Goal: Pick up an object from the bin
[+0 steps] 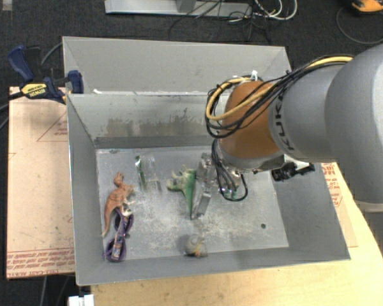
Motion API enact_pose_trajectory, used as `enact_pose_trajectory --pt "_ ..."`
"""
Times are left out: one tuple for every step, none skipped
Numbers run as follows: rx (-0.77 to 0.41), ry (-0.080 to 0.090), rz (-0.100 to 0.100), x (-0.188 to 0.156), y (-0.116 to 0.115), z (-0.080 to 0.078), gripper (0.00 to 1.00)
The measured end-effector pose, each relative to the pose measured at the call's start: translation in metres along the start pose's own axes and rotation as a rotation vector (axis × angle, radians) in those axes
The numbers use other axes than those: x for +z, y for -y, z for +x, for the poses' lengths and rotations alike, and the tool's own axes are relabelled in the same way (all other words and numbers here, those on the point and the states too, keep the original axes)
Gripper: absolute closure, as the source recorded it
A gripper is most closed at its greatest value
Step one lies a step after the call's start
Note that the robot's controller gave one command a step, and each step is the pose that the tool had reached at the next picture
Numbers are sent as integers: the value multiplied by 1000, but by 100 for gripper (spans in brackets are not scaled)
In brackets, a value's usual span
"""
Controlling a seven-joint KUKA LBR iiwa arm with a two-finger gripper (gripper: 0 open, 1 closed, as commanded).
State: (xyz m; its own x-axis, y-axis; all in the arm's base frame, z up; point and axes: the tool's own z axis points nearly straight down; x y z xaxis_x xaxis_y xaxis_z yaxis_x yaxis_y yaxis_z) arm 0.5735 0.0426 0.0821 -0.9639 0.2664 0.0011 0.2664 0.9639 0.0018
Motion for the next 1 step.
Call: enact_pose_trajectory --pt "-10 9 -2 13 -1 -8 0"
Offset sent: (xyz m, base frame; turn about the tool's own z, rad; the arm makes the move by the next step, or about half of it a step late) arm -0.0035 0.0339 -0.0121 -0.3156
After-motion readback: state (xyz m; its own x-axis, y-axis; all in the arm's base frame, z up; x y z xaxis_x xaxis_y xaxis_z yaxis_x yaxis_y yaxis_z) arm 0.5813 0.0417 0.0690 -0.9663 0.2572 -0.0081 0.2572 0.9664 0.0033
